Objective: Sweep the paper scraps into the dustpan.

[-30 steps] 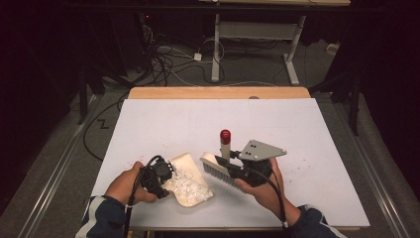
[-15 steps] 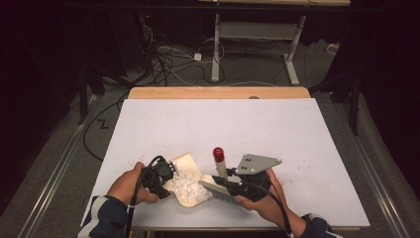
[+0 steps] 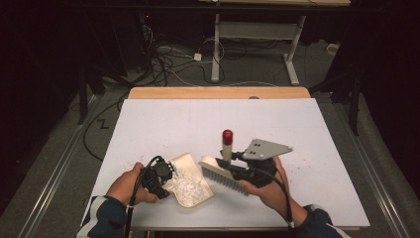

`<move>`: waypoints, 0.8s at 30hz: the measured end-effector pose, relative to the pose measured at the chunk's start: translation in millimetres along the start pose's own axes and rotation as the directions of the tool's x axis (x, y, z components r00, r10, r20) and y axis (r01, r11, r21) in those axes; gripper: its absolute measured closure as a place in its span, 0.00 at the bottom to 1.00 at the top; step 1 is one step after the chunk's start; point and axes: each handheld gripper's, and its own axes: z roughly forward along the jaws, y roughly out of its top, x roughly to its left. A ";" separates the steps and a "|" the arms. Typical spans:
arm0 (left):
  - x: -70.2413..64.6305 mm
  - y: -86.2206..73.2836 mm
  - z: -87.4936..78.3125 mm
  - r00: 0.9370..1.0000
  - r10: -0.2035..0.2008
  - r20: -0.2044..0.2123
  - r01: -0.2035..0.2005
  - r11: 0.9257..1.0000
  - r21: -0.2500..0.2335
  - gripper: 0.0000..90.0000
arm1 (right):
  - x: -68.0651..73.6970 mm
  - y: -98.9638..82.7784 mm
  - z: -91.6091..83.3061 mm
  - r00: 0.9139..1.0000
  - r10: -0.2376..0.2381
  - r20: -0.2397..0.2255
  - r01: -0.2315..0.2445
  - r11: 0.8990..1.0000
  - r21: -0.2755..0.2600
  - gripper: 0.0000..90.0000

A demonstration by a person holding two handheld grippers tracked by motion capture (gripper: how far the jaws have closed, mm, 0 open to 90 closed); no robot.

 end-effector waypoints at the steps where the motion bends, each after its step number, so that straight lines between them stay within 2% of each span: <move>1: -0.2 0.4 0.6 1.000 0.000 0.000 0.000 1.000 0.005 0.70 | -5.9 -1.3 -7.3 1.000 0.009 0.013 -0.009 1.000 -0.002 0.80; 3: -0.5 0.7 0.8 1.000 0.000 -0.002 0.000 1.000 0.006 0.70 | -16.8 -4.7 -22.5 0.999 0.012 0.048 -0.012 1.000 0.002 0.80; 4: -0.5 0.7 0.8 1.000 0.000 -0.002 0.000 1.000 0.006 0.70 | -16.8 -4.7 -22.5 0.999 0.012 0.048 -0.012 1.000 0.002 0.80; 5: -0.7 0.7 0.8 1.000 -0.001 -0.002 0.001 1.000 0.007 0.70 | -25.6 -10.2 -37.3 0.995 0.011 0.097 -0.013 1.000 0.013 0.80; 8: -1.0 1.1 1.1 1.000 -0.002 -0.002 0.002 1.000 0.011 0.70 | -36.9 -23.4 -56.1 0.985 0.028 0.173 -0.035 0.999 0.037 0.80; 9: -1.3 1.6 1.7 1.000 -0.002 -0.005 0.002 1.000 0.016 0.70 | -39.3 -27.6 -60.1 0.981 0.028 0.194 -0.040 0.998 0.056 0.80; 10: -1.3 1.6 1.7 1.000 -0.002 -0.005 0.002 1.000 0.016 0.70 | -39.3 -27.6 -60.1 0.981 0.028 0.194 -0.040 0.998 0.056 0.80; 11: -1.6 2.0 1.6 1.000 -0.002 -0.006 0.002 1.000 0.018 0.70 | -43.2 -34.8 -68.3 0.973 0.015 0.229 -0.036 0.995 0.088 0.80; 12: -1.6 2.0 1.6 1.000 -0.002 -0.006 0.002 1.000 0.018 0.70 | -44.3 -37.5 -72.5 0.971 0.014 0.237 -0.040 0.994 0.104 0.80; 13: -1.8 2.0 1.3 1.000 0.000 -0.008 0.000 1.000 0.018 0.70 | -44.3 -37.5 -72.5 0.971 0.014 0.237 -0.040 0.994 0.104 0.80; 14: -1.9 1.8 0.8 1.000 -0.002 -0.009 0.002 1.000 0.016 0.70 | -47.3 -41.3 -83.0 0.972 0.024 0.233 -0.053 0.992 0.117 0.80; 16: -1.8 1.4 -0.4 1.000 0.001 -0.009 0.000 1.000 0.014 0.70 | -48.5 -42.2 -87.3 0.973 0.027 0.228 -0.056 0.991 0.121 0.80; 17: -1.7 1.2 -0.7 1.000 -0.002 -0.008 0.002 1.000 0.011 0.70 | -49.1 -44.8 -98.8 0.974 0.032 0.224 -0.065 0.988 0.139 0.80; 18: -1.6 1.1 -0.7 1.000 -0.001 -0.007 0.001 1.000 0.011 0.70 | -48.3 -46.2 -101.9 0.974 0.030 0.225 -0.065 0.987 0.148 0.80; 22: -1.5 1.9 0.5 1.000 0.002 -0.010 -0.002 1.000 0.018 0.70 | -44.9 -49.9 -99.7 0.978 0.024 0.206 -0.063 0.981 0.183 0.80; 24: -2.0 2.0 -0.4 1.000 0.004 -0.014 -0.004 1.000 0.017 0.70 | -40.2 -52.4 -84.1 0.985 0.015 0.174 -0.052 0.976 0.211 0.80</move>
